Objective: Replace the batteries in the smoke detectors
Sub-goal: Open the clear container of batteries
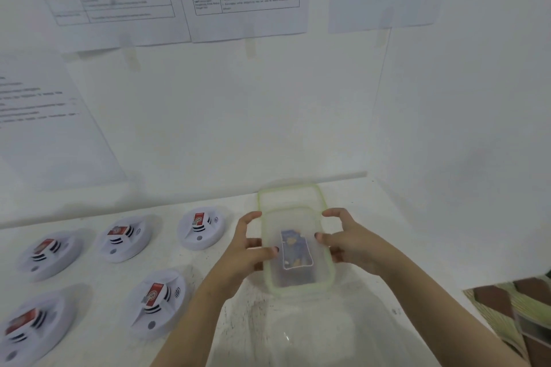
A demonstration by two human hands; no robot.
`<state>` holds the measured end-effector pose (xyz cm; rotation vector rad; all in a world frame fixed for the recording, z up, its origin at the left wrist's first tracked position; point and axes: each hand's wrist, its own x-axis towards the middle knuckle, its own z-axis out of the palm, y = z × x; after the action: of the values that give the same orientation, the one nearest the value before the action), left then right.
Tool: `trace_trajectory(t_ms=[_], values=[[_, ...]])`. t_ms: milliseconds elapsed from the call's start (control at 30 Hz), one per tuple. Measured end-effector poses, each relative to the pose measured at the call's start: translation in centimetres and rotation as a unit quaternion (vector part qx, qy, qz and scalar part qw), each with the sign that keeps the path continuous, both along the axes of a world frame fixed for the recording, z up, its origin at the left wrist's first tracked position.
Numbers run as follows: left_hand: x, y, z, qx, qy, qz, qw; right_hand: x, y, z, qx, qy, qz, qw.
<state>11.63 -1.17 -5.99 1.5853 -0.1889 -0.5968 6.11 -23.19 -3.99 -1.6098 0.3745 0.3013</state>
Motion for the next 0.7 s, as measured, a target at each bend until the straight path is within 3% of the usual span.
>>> trace_trajectory(t_ms=[167, 300, 367, 500, 700], values=[[0.1, -0.1, -0.8, -0.086, 0.057, -0.01, 0.995, 0.3, -0.5, -0.6, 0.03, -0.014, 0.018, 0.999], [0.3, 0.5, -0.6, 0.011, -0.047, 0.049, 0.998, 0.5, -0.5, -0.3, 0.037, -0.042, 0.028, 0.998], [0.3, 1.2, -0.4, 0.026, -0.037, 0.045, 0.998, 0.9, 0.3, -0.1, 0.024, -0.068, 0.028, 0.997], [-0.1, 1.1, 0.0, 0.034, -0.035, 0.03, 0.998, 1.7, 1.3, -0.2, -0.123, -0.102, -0.015, 0.987], [0.9, 0.2, 1.0, 0.03, -0.069, 0.006, 0.997, 0.7, -0.1, 0.1, -0.101, -0.053, 0.088, 0.99]])
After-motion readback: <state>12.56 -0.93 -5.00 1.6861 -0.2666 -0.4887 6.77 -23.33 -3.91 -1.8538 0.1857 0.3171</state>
